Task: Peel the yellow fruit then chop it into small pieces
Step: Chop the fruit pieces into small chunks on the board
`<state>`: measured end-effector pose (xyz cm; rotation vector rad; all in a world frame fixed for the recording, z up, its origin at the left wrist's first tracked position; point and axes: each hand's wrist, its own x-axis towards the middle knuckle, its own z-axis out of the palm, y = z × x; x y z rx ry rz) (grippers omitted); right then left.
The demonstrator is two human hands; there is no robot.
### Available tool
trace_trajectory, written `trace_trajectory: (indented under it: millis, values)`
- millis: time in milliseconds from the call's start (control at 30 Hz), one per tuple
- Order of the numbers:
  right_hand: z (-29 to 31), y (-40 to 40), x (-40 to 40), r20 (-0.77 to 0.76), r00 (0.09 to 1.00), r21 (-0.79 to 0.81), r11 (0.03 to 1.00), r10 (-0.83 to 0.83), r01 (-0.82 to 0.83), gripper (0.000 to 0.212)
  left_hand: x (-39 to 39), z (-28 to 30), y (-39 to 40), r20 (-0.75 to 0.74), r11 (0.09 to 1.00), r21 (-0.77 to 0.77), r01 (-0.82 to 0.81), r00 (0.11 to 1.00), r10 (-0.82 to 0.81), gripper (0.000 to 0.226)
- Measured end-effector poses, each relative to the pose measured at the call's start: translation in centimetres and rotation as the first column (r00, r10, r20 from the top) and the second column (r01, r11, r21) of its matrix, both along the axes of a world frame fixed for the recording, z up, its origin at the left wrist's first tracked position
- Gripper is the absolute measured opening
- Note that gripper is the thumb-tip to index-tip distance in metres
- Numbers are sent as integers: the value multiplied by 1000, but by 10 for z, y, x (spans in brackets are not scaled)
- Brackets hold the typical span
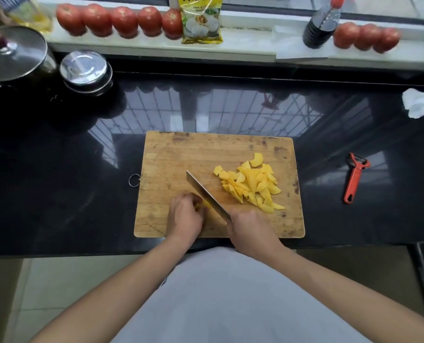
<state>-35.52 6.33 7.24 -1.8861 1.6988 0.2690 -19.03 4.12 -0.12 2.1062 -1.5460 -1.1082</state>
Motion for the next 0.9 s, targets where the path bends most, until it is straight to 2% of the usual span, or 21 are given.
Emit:
trace_trajectory:
  millis: [133, 367, 567, 900]
  values:
    - [-1, -3, 1, 31, 999, 18, 999, -45, 44, 18, -3, 2, 1, 28, 1000, -23, -11, 1000, 12, 9]
    - [2, 3, -9, 29, 999, 82, 996, -42, 39, 16, -4, 1, 0, -13, 998, -11, -68, 998, 68, 10]
    - [5, 10, -14, -10, 999, 39, 998, -49, 49, 19, -7, -3, 6, 4, 999, -35, -40, 999, 40, 10]
    - [-1, 5, 2, -57, 998, 94, 995, 40, -34, 16, -8, -10, 8, 37, 996, -78, -42, 998, 45, 10]
